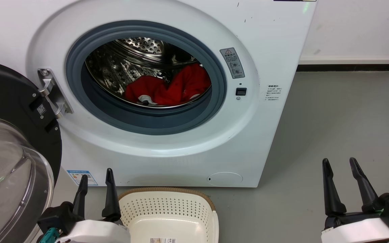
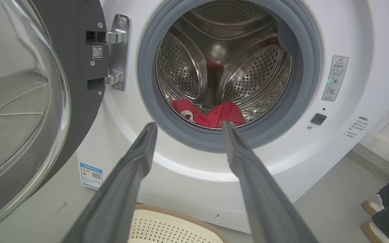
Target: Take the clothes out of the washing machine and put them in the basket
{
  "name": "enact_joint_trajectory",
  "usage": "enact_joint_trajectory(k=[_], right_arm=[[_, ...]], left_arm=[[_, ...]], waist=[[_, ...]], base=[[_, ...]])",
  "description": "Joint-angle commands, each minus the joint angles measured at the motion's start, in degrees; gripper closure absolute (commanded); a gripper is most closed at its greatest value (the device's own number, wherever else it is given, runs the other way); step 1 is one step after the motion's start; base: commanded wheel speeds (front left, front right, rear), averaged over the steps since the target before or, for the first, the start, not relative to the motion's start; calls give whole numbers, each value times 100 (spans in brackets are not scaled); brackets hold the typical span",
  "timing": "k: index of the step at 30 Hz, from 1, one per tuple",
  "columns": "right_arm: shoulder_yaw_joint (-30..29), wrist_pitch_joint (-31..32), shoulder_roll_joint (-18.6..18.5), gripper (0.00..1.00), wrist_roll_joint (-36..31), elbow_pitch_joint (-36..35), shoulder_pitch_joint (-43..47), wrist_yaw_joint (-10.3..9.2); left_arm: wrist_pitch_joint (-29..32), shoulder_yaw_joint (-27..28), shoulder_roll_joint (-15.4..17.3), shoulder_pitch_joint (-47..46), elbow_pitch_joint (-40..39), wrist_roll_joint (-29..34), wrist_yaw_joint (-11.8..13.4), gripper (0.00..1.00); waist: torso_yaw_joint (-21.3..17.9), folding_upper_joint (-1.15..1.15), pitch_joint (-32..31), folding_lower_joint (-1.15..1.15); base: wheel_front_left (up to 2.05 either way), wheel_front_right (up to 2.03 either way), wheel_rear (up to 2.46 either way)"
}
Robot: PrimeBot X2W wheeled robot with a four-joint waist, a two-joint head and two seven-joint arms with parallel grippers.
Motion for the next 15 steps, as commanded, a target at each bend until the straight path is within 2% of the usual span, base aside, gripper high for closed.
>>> enact_joint_trajectory(k=[1, 15], right_arm=[[11, -55, 2, 0, -157, -78, 67, -2], [2, -208, 3, 0, -794, -157, 163, -2]], left_arm=[[-65, -3, 10, 38, -24, 141, -11, 0], [-214, -51, 10, 106, -4, 711, 29, 0]], waist=[[1, 0, -2, 0], [-8, 0, -7, 0]], base=[[0, 0, 0], [0, 0, 0]])
